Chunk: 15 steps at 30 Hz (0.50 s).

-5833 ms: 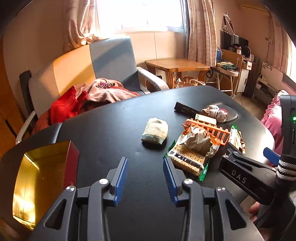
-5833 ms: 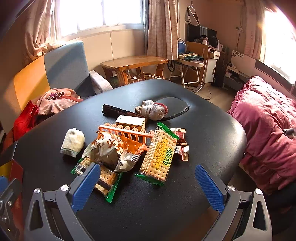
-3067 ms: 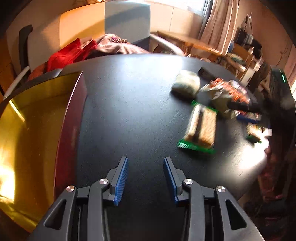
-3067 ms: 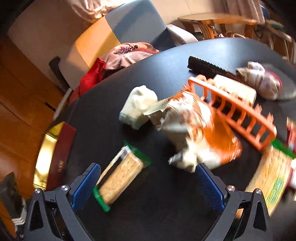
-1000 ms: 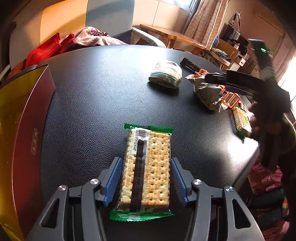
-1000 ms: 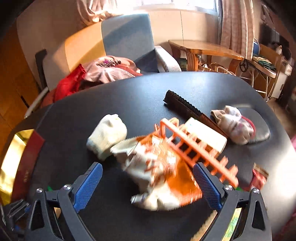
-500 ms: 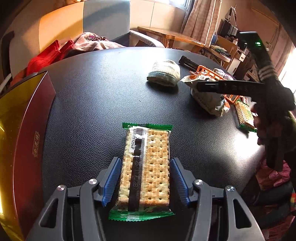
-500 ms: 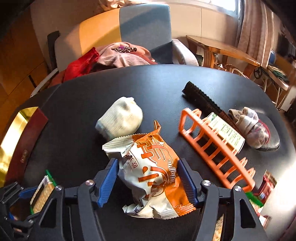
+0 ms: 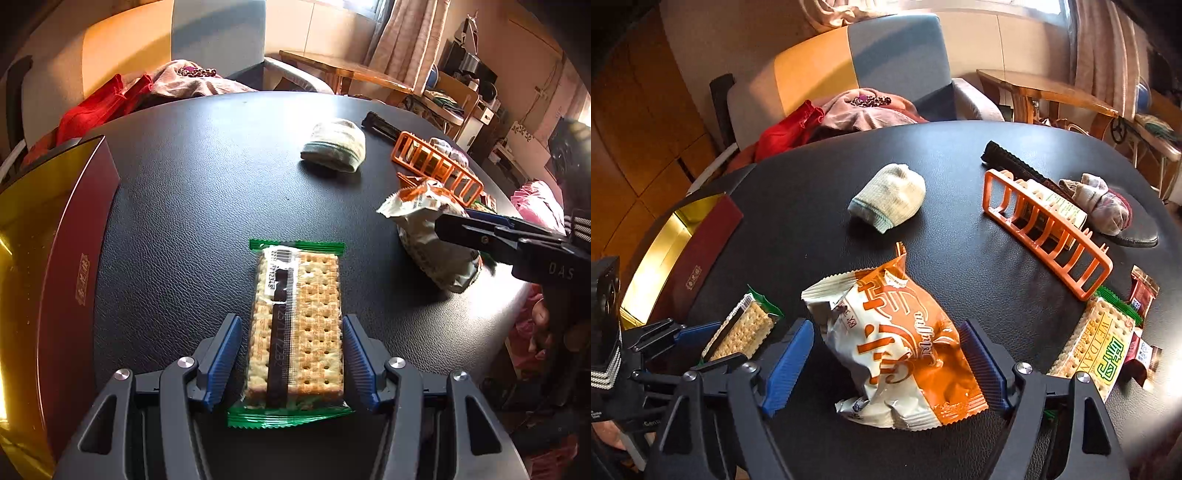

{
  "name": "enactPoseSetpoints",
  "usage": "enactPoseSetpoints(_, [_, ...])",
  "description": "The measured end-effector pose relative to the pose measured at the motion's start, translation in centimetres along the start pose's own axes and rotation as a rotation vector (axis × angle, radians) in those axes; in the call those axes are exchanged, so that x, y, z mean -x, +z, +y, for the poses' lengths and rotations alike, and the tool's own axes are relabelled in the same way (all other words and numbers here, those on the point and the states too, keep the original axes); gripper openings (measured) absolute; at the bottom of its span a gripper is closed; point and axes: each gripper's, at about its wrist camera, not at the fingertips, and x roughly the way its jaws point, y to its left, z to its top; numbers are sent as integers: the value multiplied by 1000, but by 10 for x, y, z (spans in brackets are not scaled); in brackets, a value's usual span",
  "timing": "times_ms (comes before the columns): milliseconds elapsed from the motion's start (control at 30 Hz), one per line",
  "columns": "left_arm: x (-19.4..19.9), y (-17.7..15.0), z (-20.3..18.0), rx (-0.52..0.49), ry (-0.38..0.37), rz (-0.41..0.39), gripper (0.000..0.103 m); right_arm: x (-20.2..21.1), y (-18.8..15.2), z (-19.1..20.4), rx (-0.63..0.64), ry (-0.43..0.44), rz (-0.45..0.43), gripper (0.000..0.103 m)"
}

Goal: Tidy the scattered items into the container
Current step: 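Lift the cracker pack with the left gripper while the right gripper grasps the orange snack bag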

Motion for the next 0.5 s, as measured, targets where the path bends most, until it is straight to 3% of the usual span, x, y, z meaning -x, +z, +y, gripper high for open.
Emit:
enactPoseSetpoints(167, [-2,4,2,-3,-7,-5,57,-16,11,3,72,-27,48,84])
enactPoseSetpoints(367, [-7,10,1,-25,-6,-4,57,-33,22,3,84,3,110,83])
enactPoseSetpoints(500, [-7,12,1,-32,-5,-10,57,-36,21,7,100,27,114,71])
